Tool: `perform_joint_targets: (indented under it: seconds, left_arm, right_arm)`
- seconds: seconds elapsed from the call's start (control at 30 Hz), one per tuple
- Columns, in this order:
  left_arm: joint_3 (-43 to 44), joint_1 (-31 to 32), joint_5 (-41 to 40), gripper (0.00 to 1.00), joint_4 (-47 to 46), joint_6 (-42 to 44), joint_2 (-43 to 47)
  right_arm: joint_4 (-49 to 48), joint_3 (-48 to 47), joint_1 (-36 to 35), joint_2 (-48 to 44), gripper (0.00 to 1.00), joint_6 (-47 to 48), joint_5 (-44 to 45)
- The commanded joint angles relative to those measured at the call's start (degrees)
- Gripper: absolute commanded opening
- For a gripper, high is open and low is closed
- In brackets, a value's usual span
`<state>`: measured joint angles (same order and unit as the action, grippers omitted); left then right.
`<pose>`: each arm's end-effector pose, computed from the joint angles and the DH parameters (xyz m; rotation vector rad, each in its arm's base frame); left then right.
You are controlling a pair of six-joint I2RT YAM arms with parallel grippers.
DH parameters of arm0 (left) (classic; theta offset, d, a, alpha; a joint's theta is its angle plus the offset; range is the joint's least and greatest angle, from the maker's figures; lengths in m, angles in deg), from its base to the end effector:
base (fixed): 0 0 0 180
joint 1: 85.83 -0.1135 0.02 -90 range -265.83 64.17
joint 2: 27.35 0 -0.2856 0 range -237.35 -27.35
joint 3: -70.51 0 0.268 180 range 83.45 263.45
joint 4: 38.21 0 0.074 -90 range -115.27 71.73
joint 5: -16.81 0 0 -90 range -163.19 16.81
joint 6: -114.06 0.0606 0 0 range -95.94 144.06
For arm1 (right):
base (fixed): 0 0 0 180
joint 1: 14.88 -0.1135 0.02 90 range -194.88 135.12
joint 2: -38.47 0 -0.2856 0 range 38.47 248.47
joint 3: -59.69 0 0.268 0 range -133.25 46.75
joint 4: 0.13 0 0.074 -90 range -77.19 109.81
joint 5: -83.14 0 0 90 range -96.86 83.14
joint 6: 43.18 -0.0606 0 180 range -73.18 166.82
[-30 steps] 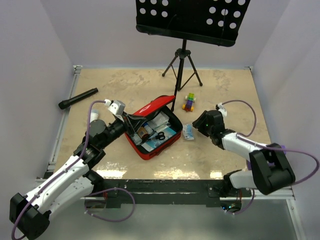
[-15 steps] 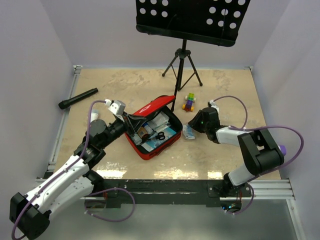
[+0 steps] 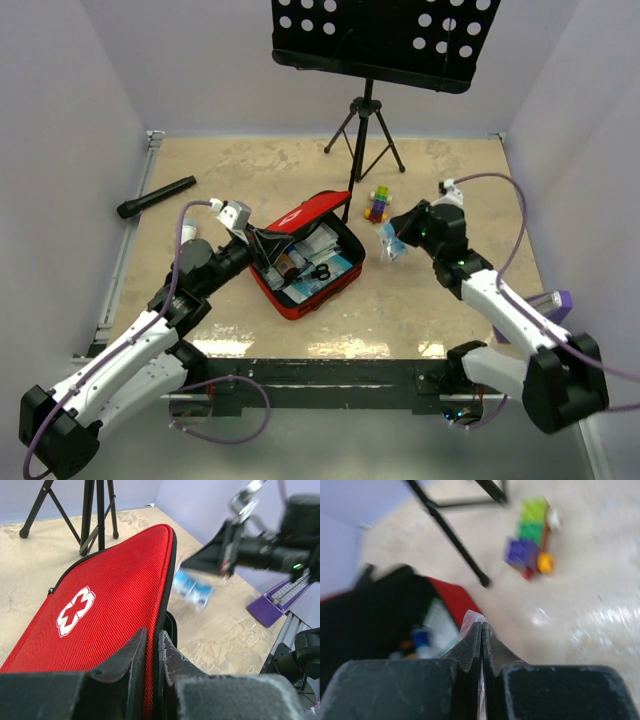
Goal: Organize the medicine kit
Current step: Pick up the medical item at the center of the board.
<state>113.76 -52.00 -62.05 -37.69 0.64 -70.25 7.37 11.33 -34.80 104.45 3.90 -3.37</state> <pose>0.1698 -0.1279 0.3092 0.3085 1.6235 -0.9264 0.2654 0.0923 0.2362 0.4512 2.0169 0.6309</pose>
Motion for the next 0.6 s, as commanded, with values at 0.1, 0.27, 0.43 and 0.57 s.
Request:
perform_joint_targets:
  seconds: [0.1, 0.27, 0.43, 0.57]
  left_arm:
    - [0.19, -0.51, -3.93, 0.0, 4.16, -0.22, -0.35]
    - [0.1, -0.51, -4.55, 0.0, 3.55, -0.84, 0.0]
    - [0.28, -0.51, -4.37, 0.0, 3.38, -0.49, 0.0]
    - [0.37, -0.43, -3.67, 0.0, 2.76, -0.93, -0.7]
  right_arm:
    - [-4.44, -8.51, -0.03, -14.12, 0.0, 6.62, -23.28]
    - [23.01, -13.99, 2.08, -0.5, 0.0, 5.13, 14.76]
    - [7.57, -11.07, 1.91, -13.57, 0.0, 9.16, -7.73]
    - [4.15, -13.25, 1.9, -18.79, 0.0, 9.86, -11.37]
